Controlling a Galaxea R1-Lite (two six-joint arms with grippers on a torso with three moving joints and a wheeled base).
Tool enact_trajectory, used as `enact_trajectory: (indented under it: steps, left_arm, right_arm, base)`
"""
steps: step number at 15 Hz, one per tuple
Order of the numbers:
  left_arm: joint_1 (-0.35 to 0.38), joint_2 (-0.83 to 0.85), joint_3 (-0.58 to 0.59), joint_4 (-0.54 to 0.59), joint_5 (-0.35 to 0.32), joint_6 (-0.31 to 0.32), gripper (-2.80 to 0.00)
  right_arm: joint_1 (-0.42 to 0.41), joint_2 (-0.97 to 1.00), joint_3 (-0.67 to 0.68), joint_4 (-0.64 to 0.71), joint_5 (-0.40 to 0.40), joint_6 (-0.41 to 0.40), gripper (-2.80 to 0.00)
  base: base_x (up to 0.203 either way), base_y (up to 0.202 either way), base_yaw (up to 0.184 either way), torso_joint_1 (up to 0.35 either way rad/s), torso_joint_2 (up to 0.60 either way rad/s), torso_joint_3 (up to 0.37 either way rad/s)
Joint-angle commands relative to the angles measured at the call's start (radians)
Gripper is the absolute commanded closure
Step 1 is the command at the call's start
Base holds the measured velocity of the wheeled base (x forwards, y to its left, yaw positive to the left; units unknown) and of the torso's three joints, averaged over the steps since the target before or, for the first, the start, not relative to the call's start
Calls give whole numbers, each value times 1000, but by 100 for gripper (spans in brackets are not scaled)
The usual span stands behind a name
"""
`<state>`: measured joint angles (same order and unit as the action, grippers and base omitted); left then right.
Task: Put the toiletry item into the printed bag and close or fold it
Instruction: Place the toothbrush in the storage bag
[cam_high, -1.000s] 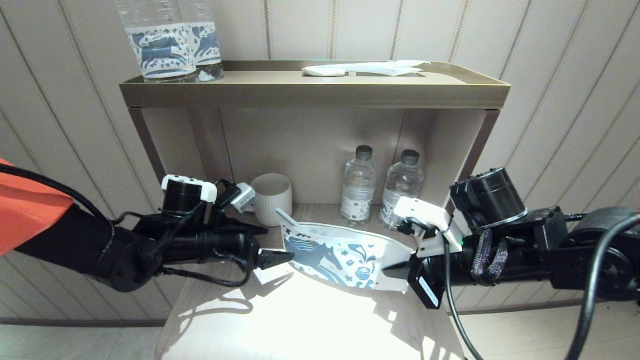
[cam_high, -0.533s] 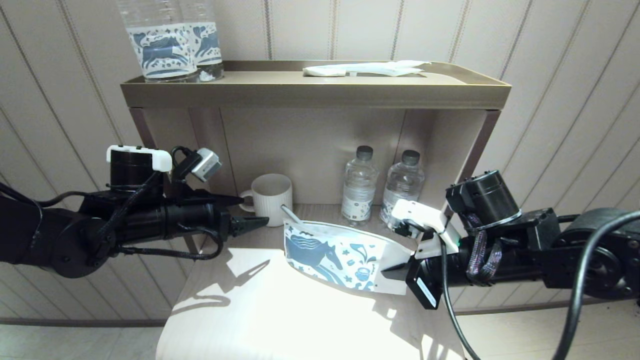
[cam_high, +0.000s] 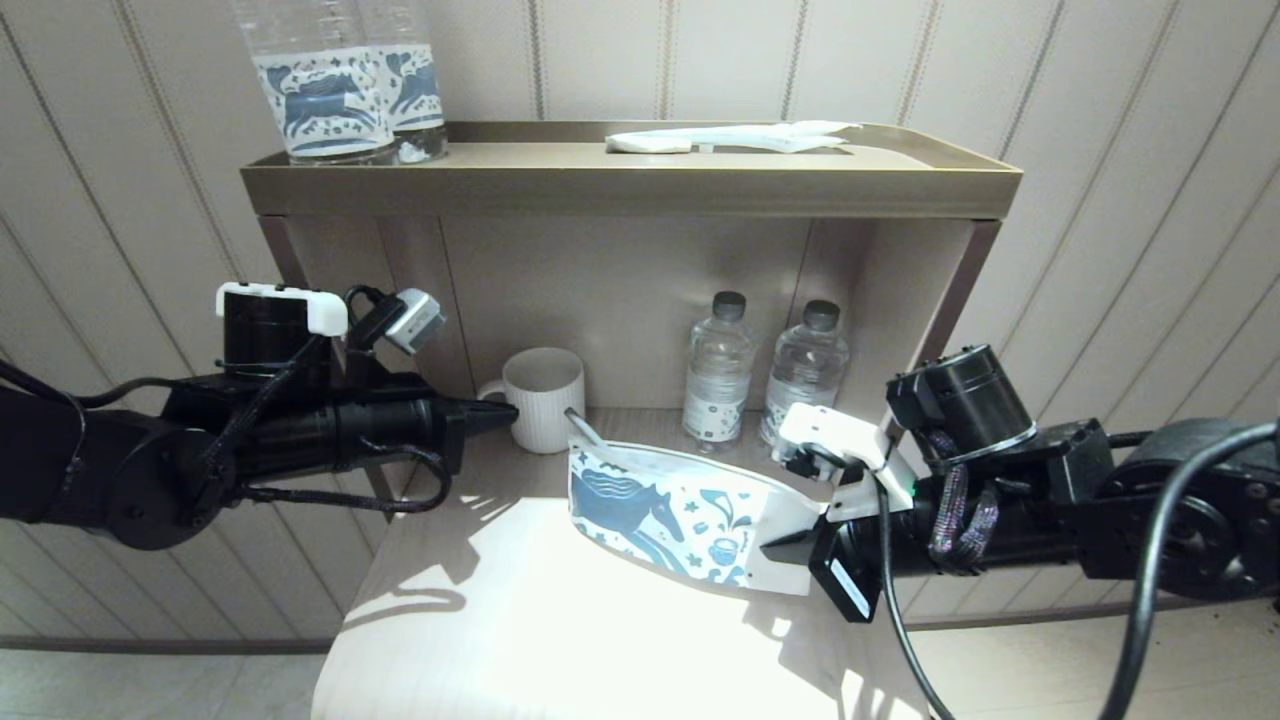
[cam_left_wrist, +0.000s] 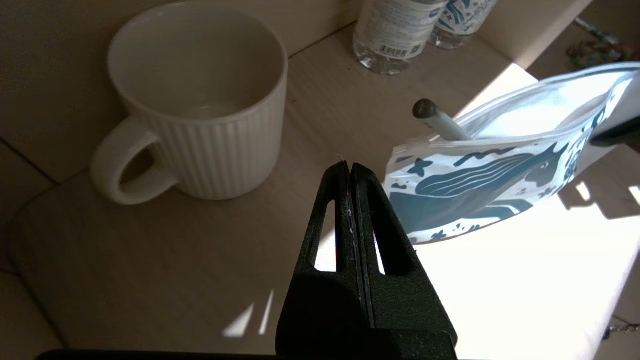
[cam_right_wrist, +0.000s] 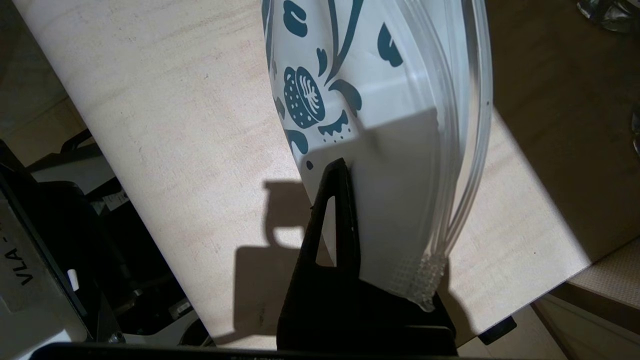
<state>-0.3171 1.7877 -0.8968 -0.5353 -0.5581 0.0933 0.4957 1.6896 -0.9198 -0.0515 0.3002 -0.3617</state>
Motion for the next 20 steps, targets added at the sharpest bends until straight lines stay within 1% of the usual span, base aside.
enact_trajectory:
  steps: [1,3,4,9,12,14,16,20]
  left_arm:
    - [-26,35,-22,-2,-3,-21,0]
    - [-63,51,-53,0,-2,-58,0]
    - [-76,57,-54,0,-2,-62,0]
    - [-104,95,-84,18,33,-63,0]
    - [-124,93,-97,20,36,-63,0]
    - [-133,95,-127,48,37,-63,0]
    - [-135,86,-159,98,56,-63,0]
    - [-135,91,-152,100,73,-61,0]
  right_arm:
    - [4,-5,1,-1,2,-2,0]
    - [6,-10,2,-1,0,-2,0]
    - [6,-12,2,-1,0,-2,0]
    - [10,-14,4,-1,0,-5,0]
    - [14,-14,6,-1,-1,-5,0]
    - [14,-14,7,-1,-1,-6,0]
    - [14,-16,10,-1,-1,-6,0]
    - [20,-24,12,-1,-1,-10,0]
  base:
    - [0,0,0,0,0,0]
    - [0,0,0,0,0,0]
    - [0,0,0,0,0,0]
    - [0,0,0,0,0,0]
    - [0,0,0,0,0,0]
    - [0,0,0,0,0,0]
    - [0,0,0,0,0,0]
    - [0,0,0,0,0,0]
